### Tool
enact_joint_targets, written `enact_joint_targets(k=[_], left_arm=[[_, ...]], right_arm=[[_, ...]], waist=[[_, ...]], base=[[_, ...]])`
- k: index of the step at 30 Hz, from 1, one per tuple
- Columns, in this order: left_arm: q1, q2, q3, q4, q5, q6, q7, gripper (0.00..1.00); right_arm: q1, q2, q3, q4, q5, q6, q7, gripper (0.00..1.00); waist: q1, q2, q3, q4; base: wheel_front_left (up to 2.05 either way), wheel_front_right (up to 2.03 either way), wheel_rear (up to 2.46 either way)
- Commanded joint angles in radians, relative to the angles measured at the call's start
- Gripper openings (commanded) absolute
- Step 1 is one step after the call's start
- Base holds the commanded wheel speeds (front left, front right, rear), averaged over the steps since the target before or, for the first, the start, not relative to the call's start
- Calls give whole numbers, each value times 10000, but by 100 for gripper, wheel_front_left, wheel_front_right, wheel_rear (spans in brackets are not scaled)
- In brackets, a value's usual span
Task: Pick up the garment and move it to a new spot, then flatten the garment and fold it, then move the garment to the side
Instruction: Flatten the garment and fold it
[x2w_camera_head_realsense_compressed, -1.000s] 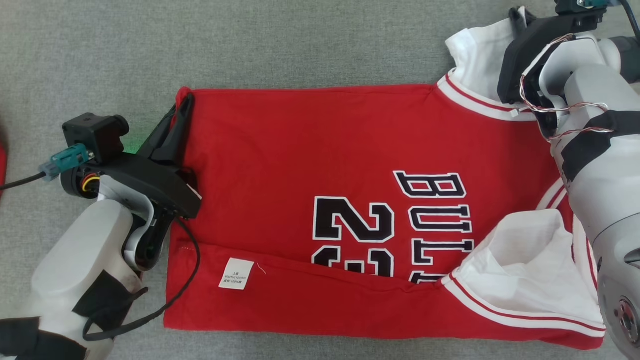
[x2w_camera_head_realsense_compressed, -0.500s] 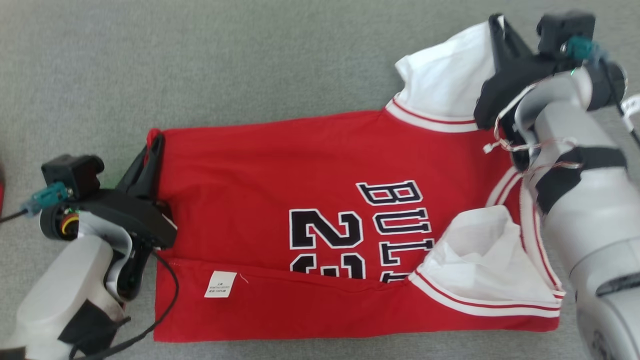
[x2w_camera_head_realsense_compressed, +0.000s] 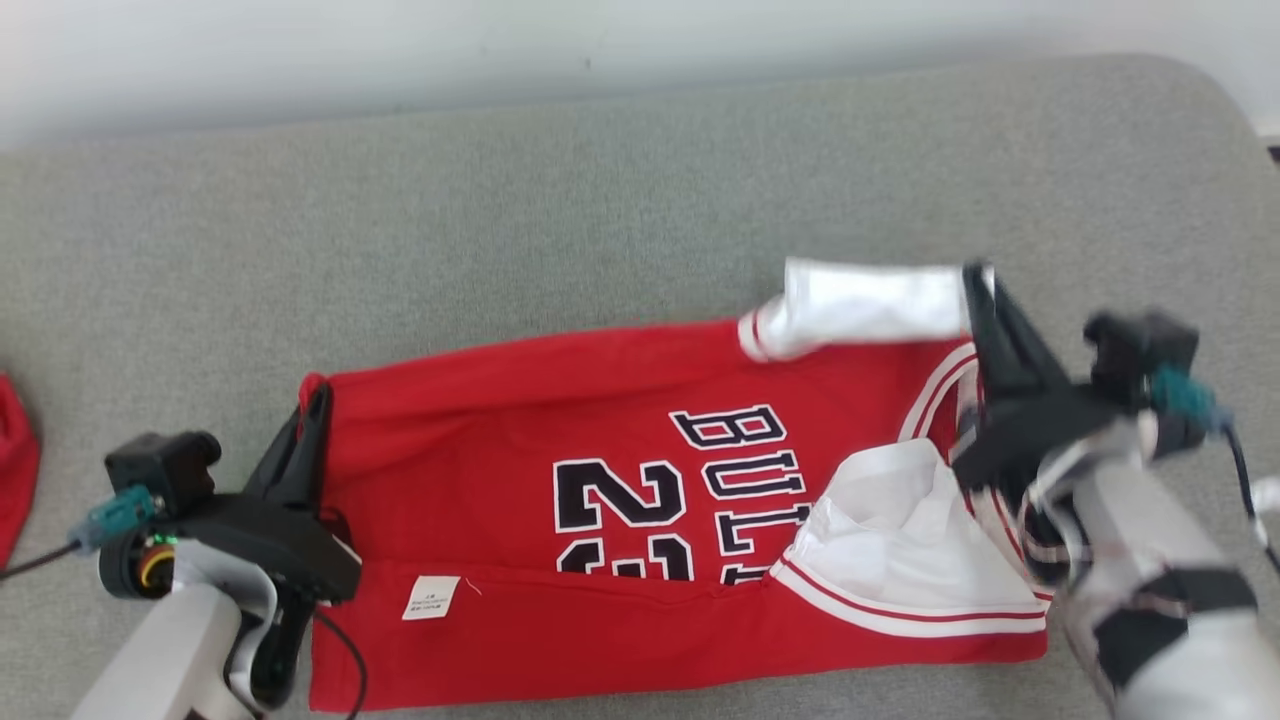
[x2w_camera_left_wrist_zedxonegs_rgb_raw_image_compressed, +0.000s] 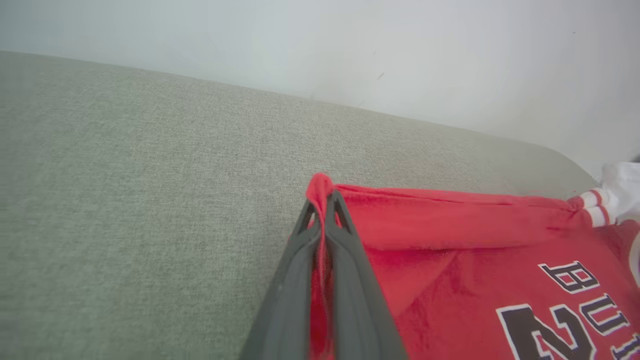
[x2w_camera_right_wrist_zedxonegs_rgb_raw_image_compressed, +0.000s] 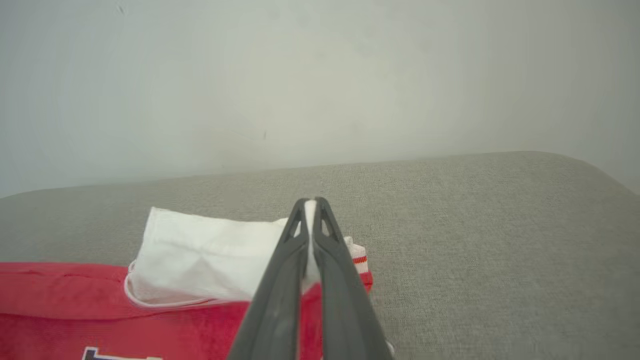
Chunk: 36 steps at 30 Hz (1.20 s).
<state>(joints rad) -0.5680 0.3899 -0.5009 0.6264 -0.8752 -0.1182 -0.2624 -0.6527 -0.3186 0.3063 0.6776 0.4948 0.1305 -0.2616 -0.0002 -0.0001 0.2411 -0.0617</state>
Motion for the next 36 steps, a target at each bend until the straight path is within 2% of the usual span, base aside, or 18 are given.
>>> enact_joint_targets(k=[1, 8, 16, 25, 26, 27, 28, 36], left_arm=[[310, -48, 132, -102, 137, 39, -33, 0], [1391, -321, 694, -731, 916, 101, -34, 0], [2596, -709, 1541, -1421, 1898, 159, -34, 0], [3433, -1269, 2200, -1312, 2948, 126, -34, 0], [3431, -1329, 2311, -1299, 3066, 119, -34, 21], [3457, -1407, 2389, -1244, 3146, 100, -33, 55], [3477, -1466, 2456, -1206, 3225, 79, -35, 100], [3920, -1925, 3536, -1880, 4192, 25, -33, 100]], right_arm=[[551, -81, -65, -423, 105, 3, -42, 0], [3022, -28, -777, -2024, 431, 3, -42, 0], [5094, 420, -1730, -3352, 339, 3, 443, 0], [6254, 1032, -2317, -3762, -69, 3, 1059, 0], [6270, 1060, -2337, -3779, -133, 3, 1083, 19], [6274, 1089, -2369, -3801, -183, 3, 1084, 54], [6269, 1117, -2376, -3832, -228, 3, 1093, 100], [6059, 1000, -2574, -4097, -364, 3, 1005, 100]], waist=[[2, 1, -364, -69], [2, 1, -708, -2], [2, 1, -905, 67], [2, 1, -1150, 118], [2, 1, -1181, 122], [2, 1, -1207, 126], [2, 1, -1230, 125], [2, 1, -1385, 187]], base=[[0, 0, 0], [0, 0, 0], [0, 0, 0], [0, 0, 0], [0, 0, 0], [0, 0, 0], [0, 0, 0], [0, 0, 0]])
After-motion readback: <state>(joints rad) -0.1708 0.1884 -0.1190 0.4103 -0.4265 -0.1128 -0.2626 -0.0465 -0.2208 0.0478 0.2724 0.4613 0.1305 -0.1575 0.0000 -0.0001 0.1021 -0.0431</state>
